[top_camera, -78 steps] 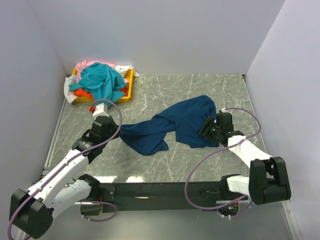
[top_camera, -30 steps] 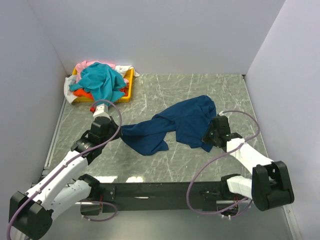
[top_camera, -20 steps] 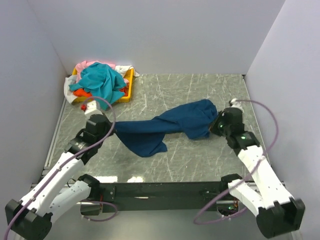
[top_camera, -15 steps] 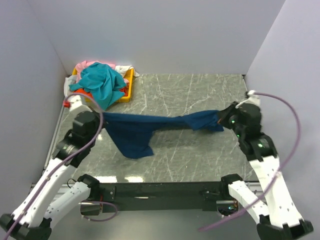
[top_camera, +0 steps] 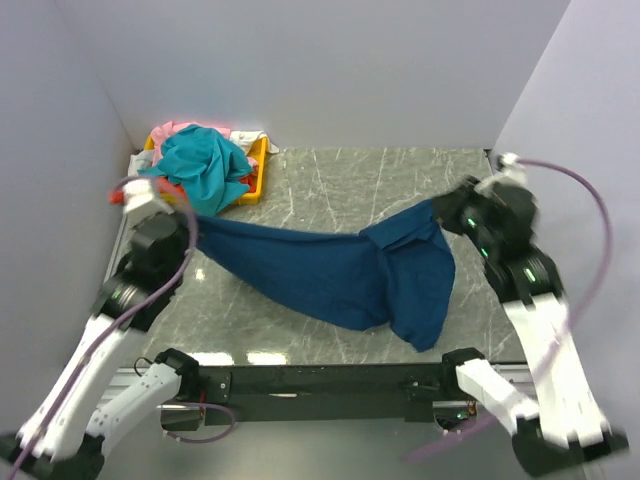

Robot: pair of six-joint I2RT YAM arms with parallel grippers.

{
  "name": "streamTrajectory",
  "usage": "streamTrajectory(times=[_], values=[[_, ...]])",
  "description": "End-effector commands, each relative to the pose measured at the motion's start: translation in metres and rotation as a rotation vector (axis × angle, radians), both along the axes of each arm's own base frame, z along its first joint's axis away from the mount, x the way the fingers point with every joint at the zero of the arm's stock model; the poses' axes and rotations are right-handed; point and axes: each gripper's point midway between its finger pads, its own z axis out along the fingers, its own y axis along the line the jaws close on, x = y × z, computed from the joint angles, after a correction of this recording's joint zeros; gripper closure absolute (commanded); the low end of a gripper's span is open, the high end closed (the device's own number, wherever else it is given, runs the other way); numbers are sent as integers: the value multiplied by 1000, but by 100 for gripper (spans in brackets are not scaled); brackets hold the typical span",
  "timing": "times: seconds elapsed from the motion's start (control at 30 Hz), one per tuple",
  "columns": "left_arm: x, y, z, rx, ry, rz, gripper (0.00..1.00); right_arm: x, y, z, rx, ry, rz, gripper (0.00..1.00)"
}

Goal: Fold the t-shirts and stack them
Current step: Flatten the tshirt out

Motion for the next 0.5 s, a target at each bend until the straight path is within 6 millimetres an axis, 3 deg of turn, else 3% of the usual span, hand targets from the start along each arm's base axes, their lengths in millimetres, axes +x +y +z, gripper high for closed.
streamTrajectory(times=[0.0,0.03,0.1,0.13,0.3,0.47], values=[[16,-28,-69,84,254,-135,99,55,15,-95,-53,260,49,56],[20,-36,-86,98,316,-163,99,60,12,-112,-67,311,36,47],[22,-53,-103,84,369,-248,99,62,11,-154,-93,414,28,43],[23,-56,-107,88,382,-266,100,60,13,-164,-87,429,41,38],[24,-66,-101,75,350,-325,99,45,10,-204,-69,457,22,35],[20,-65,-105,75,359,-327,99,47,16,-231,-69,503,53,36]])
